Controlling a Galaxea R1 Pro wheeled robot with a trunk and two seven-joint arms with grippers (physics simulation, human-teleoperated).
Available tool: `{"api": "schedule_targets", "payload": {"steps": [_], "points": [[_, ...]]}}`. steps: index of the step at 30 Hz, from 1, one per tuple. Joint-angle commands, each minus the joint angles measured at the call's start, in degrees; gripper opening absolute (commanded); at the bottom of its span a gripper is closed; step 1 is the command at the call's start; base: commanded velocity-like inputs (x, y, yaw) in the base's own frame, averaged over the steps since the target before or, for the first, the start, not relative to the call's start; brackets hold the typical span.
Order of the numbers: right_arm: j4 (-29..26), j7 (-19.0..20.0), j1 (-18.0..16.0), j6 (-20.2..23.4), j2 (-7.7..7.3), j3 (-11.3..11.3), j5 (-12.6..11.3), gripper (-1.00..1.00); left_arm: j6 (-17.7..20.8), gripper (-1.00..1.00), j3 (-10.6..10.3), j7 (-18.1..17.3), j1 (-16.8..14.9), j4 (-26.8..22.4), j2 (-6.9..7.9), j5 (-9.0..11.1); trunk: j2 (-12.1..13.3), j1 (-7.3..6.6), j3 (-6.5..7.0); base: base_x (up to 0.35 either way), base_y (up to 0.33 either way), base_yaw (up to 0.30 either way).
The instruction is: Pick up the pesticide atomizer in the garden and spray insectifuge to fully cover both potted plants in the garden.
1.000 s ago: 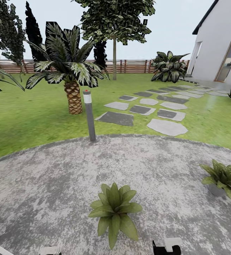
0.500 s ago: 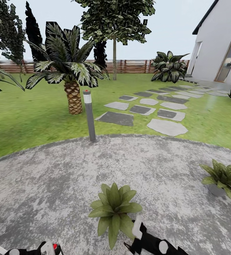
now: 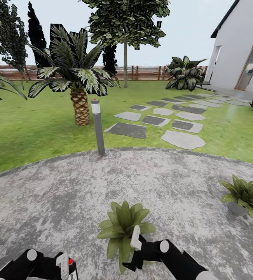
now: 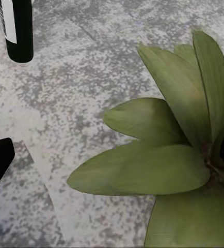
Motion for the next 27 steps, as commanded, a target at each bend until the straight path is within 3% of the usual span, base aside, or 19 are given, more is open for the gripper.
{"api": "schedule_targets", "payload": {"steps": [1, 8, 9, 12, 16, 24, 27], "points": [[-0.05, 0.14, -0.03, -0.41, 0.36, -0.02, 0.6, 1.0, -0.29, -1.0, -0.26, -0.1, -0.02, -0.25, -0.12, -0.2, -0.02, -0.01, -0.05, 0.0, 0.0, 0.0], [-0.08, 0.26, -0.03, -0.4, 3.58, -0.01, 0.67, 1.0, -0.3, -1.0, -0.36, -0.21, -0.02, -0.7, -0.65, -0.3, -0.02, -0.01, -0.05, 0.0, 0.0, 0.0], [-0.09, 0.26, -0.03, -0.44, 3.88, -0.01, 0.67, -1.0, -0.3, -1.0, -0.62, -0.21, -0.02, -0.71, -0.67, -0.52, -0.02, -0.01, -0.05, 0.0, 0.0, 0.0], [-0.09, 0.27, -0.03, -0.51, 4.19, 0.05, 0.69, -1.0, -0.24, -1.0, -2.13, -0.21, -0.02, -0.72, -0.69, -2.07, -0.02, -0.01, -0.05, 0.0, 0.0, 0.0], [-0.09, 0.33, -0.03, -0.35, 4.68, 0.1, 0.74, -1.0, -0.27, -1.0, -2.51, -0.21, -0.02, -0.72, -0.69, -2.5, -0.02, -0.01, -0.05, 0.0, 0.0, 0.0], [-0.09, 3.2, -0.03, -0.33, 8.09, 0.24, 1.0, -1.0, -0.38, -1.0, -2.9, -0.21, -0.02, -0.81, -2.11, -2.75, -0.02, -0.01, -0.05, 0.0, 0.0, 0.0], [-0.09, 3.32, -0.08, -0.33, 8.51, 0.24, 0.97, -1.0, -0.56, -1.0, -2.98, -0.26, -0.02, -0.87, -2.22, -2.69, -0.02, -0.01, -0.05, 0.0, 0.0, 0.0]]}}
